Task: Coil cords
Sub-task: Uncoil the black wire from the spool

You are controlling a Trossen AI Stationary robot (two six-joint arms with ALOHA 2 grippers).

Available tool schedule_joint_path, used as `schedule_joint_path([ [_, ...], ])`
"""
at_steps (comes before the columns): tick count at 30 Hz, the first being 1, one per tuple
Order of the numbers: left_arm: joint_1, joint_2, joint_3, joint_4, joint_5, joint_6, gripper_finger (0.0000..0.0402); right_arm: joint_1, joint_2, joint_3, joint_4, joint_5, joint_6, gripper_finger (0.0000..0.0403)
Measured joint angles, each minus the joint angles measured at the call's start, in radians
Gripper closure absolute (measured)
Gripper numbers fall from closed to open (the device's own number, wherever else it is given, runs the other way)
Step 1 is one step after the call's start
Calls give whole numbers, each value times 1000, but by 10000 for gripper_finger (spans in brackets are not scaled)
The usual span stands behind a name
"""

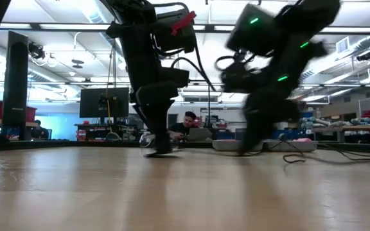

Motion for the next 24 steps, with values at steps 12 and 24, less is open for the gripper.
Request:
schedule_joint_path([
  [12,0,0,-1,-25,-23,-1,34,313,-363,-3,-773,-153,533,401],
  [24,0,0,0,-18,-24,-7,34,387,-342,-2,-538,454,515,379],
])
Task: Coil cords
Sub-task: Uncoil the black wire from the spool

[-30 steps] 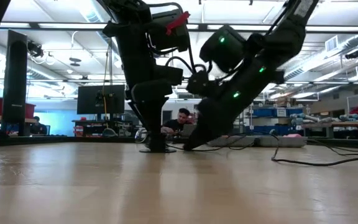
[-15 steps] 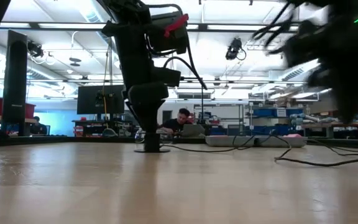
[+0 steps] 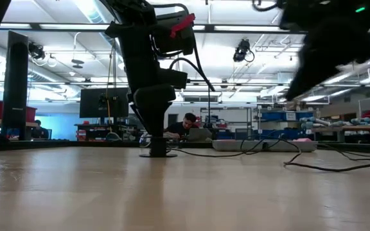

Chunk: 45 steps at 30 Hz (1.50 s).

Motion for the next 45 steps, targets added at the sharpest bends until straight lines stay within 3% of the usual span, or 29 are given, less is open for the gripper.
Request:
schedule_joint_path([
  [3,0,0,0,0,0,-8,34,-78,63,0,173,15,-133,368],
  [10,-2,-14,0,-3,0,-11,34,-304,273,1,690,-248,-512,327],
  [16,-10,-19,0,1,1,-12,34,-449,414,2,963,-330,-637,283],
  [20,-9,-19,0,2,1,-8,34,-497,505,3,1087,-431,-655,259],
  [23,-9,-19,0,3,1,-7,34,-510,558,5,1138,-438,-655,248],
  [27,-9,-19,0,6,1,-8,34,-511,573,9,1109,-430,-614,276],
  [32,-10,-19,0,11,0,-8,34,-474,511,8,974,-450,-630,388],
  [45,-10,-19,3,34,3,-9,34,-288,141,1,215,-475,-373,400],
])
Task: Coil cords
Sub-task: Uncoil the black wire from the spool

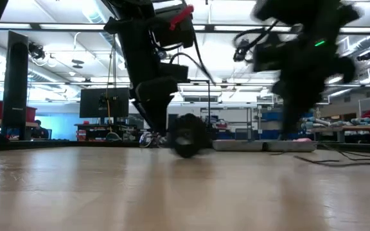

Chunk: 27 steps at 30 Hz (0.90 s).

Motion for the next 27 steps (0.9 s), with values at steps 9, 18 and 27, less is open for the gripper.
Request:
schedule_joint_path([
  [9,1,0,-3,-17,6,-2,34,169,-121,-1,-352,33,286,401],
  [18,0,0,-3,14,27,0,34,193,-69,-1,-109,199,178,401],
  [27,0,0,-3,19,33,0,34,85,-41,0,140,424,-41,402],
])
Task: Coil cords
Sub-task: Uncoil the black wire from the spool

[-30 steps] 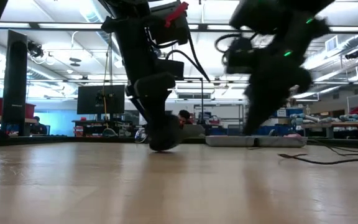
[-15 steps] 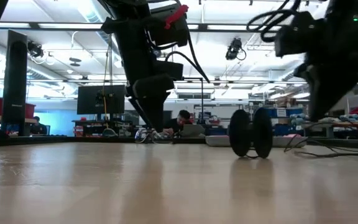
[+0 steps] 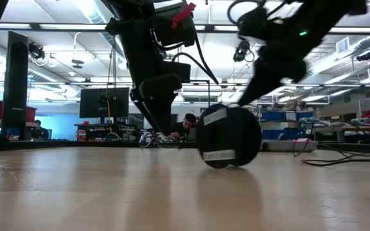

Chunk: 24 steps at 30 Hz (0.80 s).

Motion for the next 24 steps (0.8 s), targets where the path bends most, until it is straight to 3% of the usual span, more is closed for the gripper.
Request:
schedule_joint_path([
  [11,0,0,0,3,-1,1,34,-175,60,0,485,0,-344,403],
  [14,0,0,0,1,-7,13,34,-184,36,0,526,-2,-383,403],
  [18,0,0,0,-1,-10,27,34,-173,17,2,448,-2,-341,403],
  [24,1,0,0,7,-11,31,34,-149,18,1,87,-5,-46,403],
])
